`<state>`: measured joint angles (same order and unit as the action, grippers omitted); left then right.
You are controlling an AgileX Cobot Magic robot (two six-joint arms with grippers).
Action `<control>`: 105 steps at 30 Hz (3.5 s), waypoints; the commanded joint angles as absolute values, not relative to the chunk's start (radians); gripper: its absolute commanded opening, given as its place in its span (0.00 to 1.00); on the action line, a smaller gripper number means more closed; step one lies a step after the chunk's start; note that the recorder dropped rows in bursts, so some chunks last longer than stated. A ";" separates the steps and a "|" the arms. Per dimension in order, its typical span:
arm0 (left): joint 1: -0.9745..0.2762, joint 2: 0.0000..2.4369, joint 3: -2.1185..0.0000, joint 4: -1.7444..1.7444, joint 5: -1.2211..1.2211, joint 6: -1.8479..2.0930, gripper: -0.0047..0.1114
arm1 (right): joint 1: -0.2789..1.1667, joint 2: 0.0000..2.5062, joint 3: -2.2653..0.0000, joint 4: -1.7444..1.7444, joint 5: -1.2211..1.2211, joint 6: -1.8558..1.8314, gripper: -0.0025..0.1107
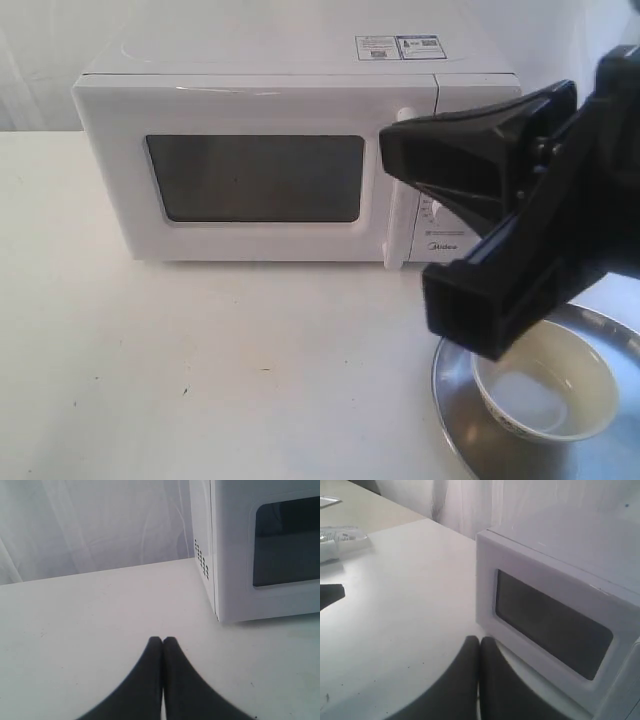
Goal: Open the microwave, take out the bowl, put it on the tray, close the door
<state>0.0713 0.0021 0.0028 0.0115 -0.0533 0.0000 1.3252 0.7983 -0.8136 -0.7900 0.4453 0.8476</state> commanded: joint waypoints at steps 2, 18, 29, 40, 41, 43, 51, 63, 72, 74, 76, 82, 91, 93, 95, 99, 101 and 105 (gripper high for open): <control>0.069 0.000 0.000 0.007 -0.052 0.000 0.04 | 1.326 0.764 -0.787 -0.879 0.451 0.856 0.02; 0.069 0.000 0.000 0.007 -0.052 0.000 0.04 | 0.527 0.164 -0.143 -0.869 0.011 0.895 0.02; 0.069 0.000 0.000 0.007 -0.052 0.000 0.04 | 0.299 0.070 0.000 -0.853 -0.065 0.869 0.02; 0.069 0.000 0.000 0.007 -0.052 0.000 0.04 | 0.299 0.070 0.000 -0.759 -0.008 0.754 0.02; 0.069 0.000 0.000 0.007 -0.052 0.000 0.04 | 0.299 0.070 0.000 -0.564 0.008 0.536 0.02; 0.069 0.000 0.000 0.007 -0.052 0.000 0.04 | 0.299 0.070 0.000 -0.300 0.008 0.251 0.02; 0.069 0.000 0.000 0.007 -0.052 0.000 0.04 | 0.299 0.070 0.000 0.082 -0.058 -0.106 0.02; 0.069 0.000 0.000 0.007 -0.052 0.000 0.04 | 0.299 0.070 0.000 0.022 0.016 -0.016 0.02; 0.069 0.000 0.000 0.007 -0.052 0.000 0.04 | 0.299 0.070 0.000 0.026 0.051 -0.018 0.02; 0.069 0.000 0.000 0.007 -0.052 0.000 0.04 | 0.299 0.070 0.000 0.026 0.051 -0.018 0.02; 0.069 0.000 0.000 0.007 -0.052 0.000 0.04 | 0.299 0.070 0.000 0.026 0.051 -0.018 0.02; 0.069 0.000 0.000 0.007 -0.052 0.000 0.04 | 0.299 0.070 0.000 0.026 0.051 -0.018 0.02; 0.069 0.000 0.000 0.007 -0.052 0.000 0.04 | 0.299 0.070 0.000 0.029 0.051 -0.018 0.02; 0.069 0.000 0.000 0.007 -0.052 0.000 0.04 | 0.299 0.070 0.000 0.029 0.051 -0.018 0.02; 0.069 0.000 0.000 0.007 -0.052 0.000 0.04 | 0.299 0.070 0.000 0.029 0.051 -0.018 0.02; 0.069 0.000 0.000 0.007 -0.052 0.000 0.04 | 0.299 0.070 0.000 0.029 0.051 -0.018 0.02; 0.069 0.000 0.000 0.007 -0.052 0.000 0.04 | 0.299 0.070 0.000 0.029 0.051 -0.018 0.02; 0.069 0.000 0.000 0.007 -0.052 0.000 0.04 | 0.299 0.070 0.000 0.029 0.051 -0.018 0.02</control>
<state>0.0713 0.0021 0.0028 0.0115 -0.0533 0.0000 0.3074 0.0770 -0.0049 0.0282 0.0522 -0.0204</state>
